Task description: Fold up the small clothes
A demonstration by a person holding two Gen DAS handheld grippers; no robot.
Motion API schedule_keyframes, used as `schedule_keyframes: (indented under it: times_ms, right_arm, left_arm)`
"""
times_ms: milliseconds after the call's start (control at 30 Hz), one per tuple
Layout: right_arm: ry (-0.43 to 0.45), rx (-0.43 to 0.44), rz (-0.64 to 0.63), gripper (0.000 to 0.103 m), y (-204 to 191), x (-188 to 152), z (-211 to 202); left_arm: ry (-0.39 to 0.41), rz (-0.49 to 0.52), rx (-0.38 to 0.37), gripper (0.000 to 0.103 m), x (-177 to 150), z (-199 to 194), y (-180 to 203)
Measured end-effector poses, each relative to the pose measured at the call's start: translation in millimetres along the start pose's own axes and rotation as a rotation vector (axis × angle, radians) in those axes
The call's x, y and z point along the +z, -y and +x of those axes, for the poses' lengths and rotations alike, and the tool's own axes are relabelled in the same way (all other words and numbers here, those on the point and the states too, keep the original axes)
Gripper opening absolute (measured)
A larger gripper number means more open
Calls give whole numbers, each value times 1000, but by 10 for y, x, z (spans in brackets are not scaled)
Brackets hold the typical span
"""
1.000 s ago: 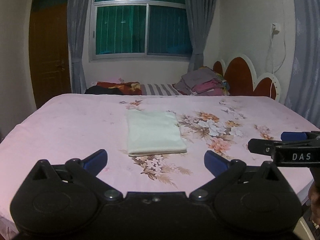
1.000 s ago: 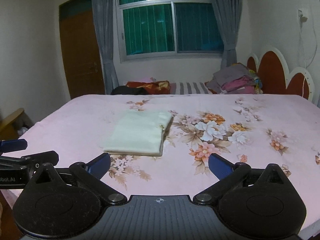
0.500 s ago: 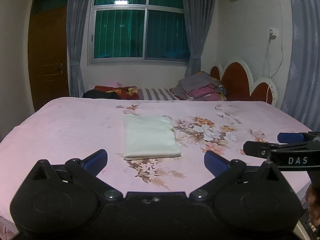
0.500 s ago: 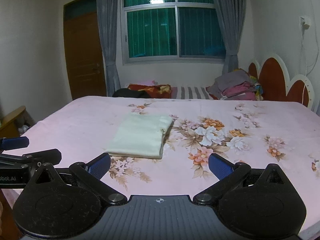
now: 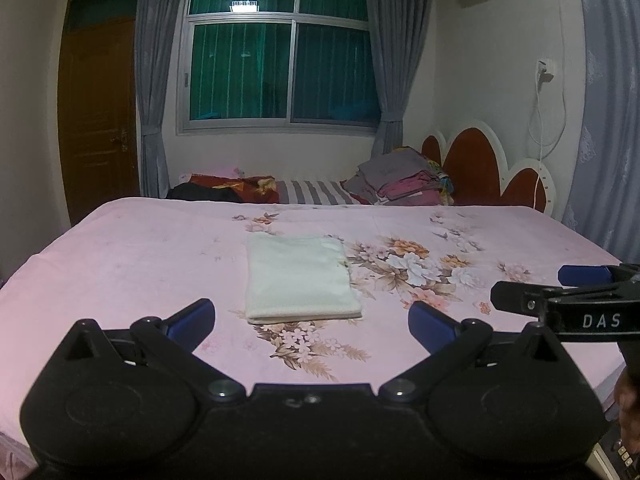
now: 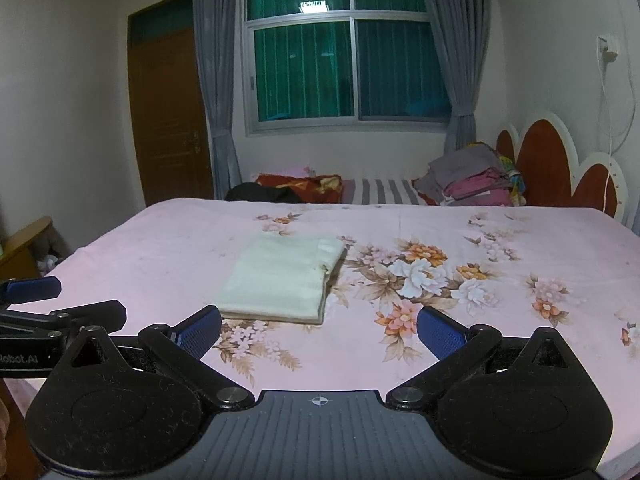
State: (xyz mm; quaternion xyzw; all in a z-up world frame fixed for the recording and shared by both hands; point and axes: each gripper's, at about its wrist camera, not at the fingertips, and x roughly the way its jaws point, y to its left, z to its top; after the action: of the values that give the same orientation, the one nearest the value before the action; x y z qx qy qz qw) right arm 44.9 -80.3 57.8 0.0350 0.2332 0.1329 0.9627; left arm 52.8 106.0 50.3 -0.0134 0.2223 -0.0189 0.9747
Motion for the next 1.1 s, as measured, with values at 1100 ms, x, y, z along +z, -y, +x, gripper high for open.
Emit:
schedule_keyframes:
  times_ms: [1100]
  right_arm:
    - [4, 8, -13, 103, 85, 20, -54]
  left_arm:
    - [8, 2, 3, 103, 40, 26, -1]
